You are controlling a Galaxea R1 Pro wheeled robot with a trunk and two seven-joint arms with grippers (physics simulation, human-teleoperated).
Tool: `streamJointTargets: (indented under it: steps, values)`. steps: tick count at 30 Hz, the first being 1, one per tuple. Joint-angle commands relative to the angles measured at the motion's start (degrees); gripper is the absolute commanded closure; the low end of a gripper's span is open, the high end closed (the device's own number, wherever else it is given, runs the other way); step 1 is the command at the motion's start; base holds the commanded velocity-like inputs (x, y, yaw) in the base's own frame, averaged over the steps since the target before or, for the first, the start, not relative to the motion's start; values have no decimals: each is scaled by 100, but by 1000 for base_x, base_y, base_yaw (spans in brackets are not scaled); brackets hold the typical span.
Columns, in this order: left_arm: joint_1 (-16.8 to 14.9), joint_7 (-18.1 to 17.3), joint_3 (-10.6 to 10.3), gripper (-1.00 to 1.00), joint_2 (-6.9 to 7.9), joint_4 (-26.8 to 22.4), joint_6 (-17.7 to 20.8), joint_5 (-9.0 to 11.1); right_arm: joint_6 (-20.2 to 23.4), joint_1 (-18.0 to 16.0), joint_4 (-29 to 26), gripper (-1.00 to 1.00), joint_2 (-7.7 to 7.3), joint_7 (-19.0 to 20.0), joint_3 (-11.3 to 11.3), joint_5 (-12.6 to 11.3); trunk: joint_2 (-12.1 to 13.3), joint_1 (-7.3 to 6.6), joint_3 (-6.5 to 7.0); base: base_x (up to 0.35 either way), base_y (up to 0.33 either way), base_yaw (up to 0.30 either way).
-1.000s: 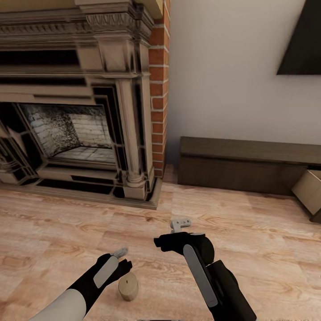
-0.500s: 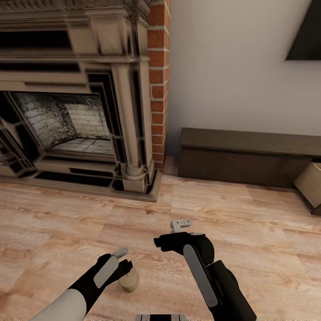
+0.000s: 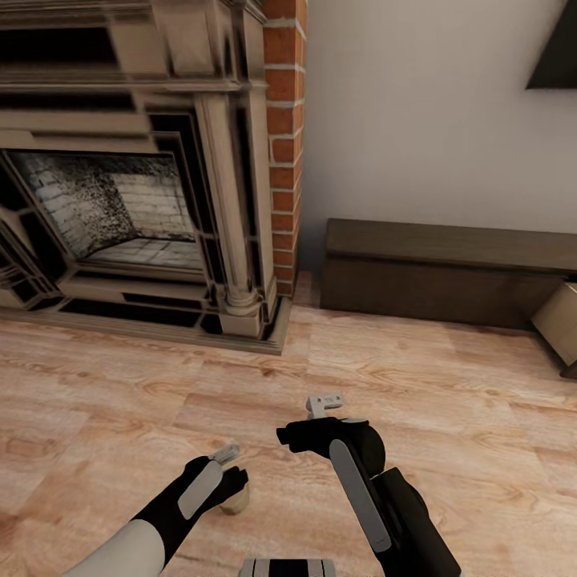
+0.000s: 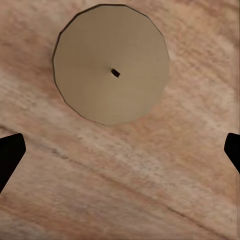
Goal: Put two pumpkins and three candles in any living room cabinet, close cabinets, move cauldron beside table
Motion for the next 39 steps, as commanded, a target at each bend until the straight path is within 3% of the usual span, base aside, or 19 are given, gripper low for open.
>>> streamJointTargets:
  steps: [1,39]
  values:
    - [-3,48,-29,-100,3,-10,3,51,16,-4,-4,-100,-1,-60,4,-58,-2,-1,-5,0,0,0]
    - [-3,106,-43,-100,-27,-12,3,41,16,-4,-15,-100,-1,-60,7,-58,-2,-1,-5,79,29,0]
